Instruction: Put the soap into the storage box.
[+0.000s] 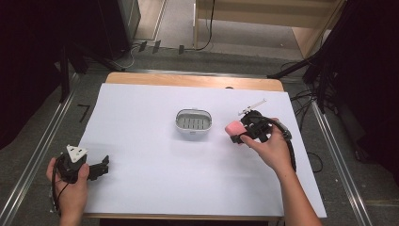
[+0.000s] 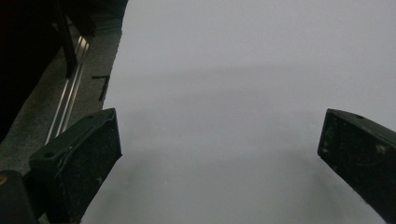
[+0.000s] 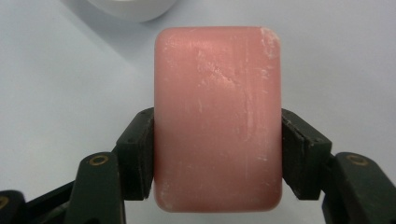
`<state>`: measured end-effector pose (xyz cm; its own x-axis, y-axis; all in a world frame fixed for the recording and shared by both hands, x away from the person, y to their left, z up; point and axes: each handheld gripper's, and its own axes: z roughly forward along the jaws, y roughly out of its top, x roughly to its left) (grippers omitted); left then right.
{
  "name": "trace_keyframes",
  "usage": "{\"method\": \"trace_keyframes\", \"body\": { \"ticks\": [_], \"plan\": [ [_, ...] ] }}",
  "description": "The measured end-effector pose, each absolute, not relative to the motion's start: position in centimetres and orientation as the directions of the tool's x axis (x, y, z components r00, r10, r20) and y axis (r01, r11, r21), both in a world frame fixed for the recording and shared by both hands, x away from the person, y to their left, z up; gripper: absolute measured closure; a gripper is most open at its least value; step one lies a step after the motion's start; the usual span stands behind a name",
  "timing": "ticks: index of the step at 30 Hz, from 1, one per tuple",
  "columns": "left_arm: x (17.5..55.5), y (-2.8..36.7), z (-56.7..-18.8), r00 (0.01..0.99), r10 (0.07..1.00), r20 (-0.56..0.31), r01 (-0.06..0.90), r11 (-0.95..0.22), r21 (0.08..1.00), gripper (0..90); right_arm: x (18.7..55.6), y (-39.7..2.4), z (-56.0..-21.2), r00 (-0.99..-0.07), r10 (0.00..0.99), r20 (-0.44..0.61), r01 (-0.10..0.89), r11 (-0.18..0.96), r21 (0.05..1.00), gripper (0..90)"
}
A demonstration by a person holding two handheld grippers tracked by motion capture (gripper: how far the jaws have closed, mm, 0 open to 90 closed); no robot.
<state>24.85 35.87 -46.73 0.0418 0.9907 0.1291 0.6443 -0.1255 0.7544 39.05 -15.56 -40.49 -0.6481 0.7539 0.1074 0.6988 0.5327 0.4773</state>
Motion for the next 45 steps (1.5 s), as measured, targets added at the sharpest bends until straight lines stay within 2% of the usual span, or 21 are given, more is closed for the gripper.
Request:
{"method": "trace_keyframes", "body": {
  "ticks": [34,45],
  "plan": [
    [24.8,36.0,-46.7,0.044,0.992,0.122,0.646,-0.121,0.754,0.0,40.6,-10.2,-37.9,-0.773,0.630,0.073,0.574,0.647,0.502,38.3],
    [24.8,36.0,-46.7,0.045,0.992,0.118,0.646,-0.119,0.754,0.0,41.8,-7.7,-37.9,-0.825,0.564,0.021,0.491,0.699,0.520,38.3]
  ]
}}
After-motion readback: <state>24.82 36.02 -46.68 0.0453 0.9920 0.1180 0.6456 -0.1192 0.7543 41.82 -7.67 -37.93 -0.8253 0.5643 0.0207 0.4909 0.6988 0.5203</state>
